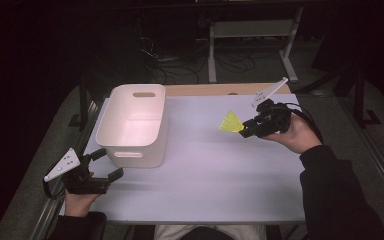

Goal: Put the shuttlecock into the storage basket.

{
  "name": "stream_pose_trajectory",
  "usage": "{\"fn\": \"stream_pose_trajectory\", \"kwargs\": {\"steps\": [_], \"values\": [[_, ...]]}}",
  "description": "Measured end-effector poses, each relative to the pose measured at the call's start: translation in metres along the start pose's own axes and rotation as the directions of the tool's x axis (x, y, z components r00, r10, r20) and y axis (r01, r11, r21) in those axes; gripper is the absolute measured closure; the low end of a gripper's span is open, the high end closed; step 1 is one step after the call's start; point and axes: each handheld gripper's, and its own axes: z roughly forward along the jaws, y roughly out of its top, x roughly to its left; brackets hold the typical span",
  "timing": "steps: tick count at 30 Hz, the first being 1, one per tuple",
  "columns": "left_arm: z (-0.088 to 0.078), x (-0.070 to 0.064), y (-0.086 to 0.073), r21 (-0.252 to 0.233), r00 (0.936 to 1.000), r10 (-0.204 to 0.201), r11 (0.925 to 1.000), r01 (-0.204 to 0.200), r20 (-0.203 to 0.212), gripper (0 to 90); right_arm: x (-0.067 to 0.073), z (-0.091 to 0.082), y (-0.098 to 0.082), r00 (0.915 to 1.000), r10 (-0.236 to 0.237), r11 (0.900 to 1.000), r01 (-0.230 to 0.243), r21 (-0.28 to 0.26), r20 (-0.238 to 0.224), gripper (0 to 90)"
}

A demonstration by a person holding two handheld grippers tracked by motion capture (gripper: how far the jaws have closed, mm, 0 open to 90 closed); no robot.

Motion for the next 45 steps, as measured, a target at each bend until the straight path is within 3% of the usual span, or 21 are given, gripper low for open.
{"fn": "stream_pose_trajectory", "kwargs": {"steps": [13,22,45], "values": [[0.0,0.0,0.0,0.0,1.0,0.001,1.0,-0.001,0.001,0.0,0.003,0.002,0.017,0.9996,-0.027,1.0,0.027,0.002,-0.008,63.2],[0.0,0.0,0.0,0.0,1.0,0.001,1.0,-0.001,0.001,0.0,0.0,0.006,0.026,0.9998,-0.018,1.0,0.018,-0.005,-0.01,63.3],[0.0,0.0,0.0,0.0,1.0,0.002,1.0,-0.002,0.002,0.0,0.004,0.007,0.046,0.9987,-0.046,0.999,0.045,-0.016,-0.021,63.2]]}}
